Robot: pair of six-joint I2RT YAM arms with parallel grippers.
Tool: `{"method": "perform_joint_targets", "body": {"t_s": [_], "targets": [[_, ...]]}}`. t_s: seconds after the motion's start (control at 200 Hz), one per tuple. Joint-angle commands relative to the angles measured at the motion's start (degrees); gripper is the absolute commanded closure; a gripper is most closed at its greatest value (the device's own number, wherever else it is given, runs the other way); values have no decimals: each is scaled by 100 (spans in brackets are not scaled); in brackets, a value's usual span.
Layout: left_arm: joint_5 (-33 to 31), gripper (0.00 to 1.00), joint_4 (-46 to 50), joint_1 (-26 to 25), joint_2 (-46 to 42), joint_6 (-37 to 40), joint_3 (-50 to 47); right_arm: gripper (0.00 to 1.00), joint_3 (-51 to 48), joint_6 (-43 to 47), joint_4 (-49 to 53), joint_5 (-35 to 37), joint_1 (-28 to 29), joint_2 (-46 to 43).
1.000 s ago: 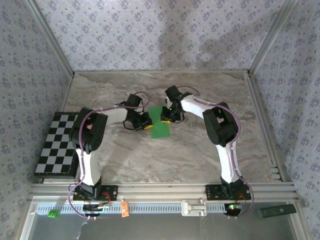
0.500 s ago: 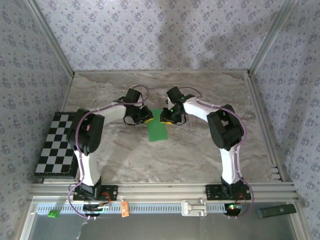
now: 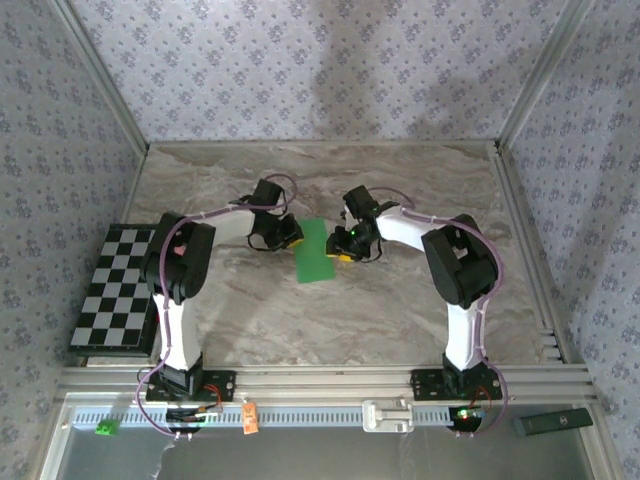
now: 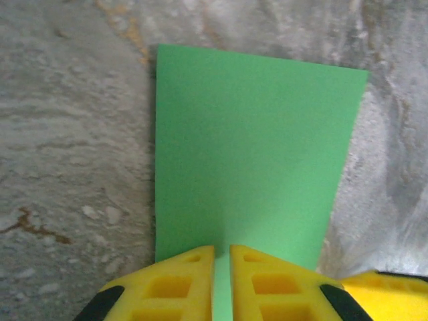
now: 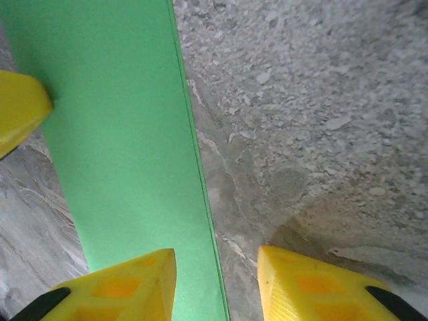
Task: Fold a paper plane with a square sheet of paper (pick it up from the middle)
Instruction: First fold the square sheet of paper in half at the center of the table.
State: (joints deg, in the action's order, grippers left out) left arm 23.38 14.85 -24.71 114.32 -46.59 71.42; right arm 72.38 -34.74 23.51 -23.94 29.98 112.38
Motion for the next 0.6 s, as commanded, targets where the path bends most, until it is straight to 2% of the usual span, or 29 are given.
{"method": "perform_joint_targets", "body": {"t_s": [0.0,0.275,0.595], "targets": [[-155,87,101,35,90,-85,-109,61,-203,-83,65,-252,78,-231],[-175,87,-76,98,64,-255,-525,61,-615,151,264,-518,138,-505],[-215,87,62,100,90,-266,-513,61,-620,182,279,-370,272,-491]]}}
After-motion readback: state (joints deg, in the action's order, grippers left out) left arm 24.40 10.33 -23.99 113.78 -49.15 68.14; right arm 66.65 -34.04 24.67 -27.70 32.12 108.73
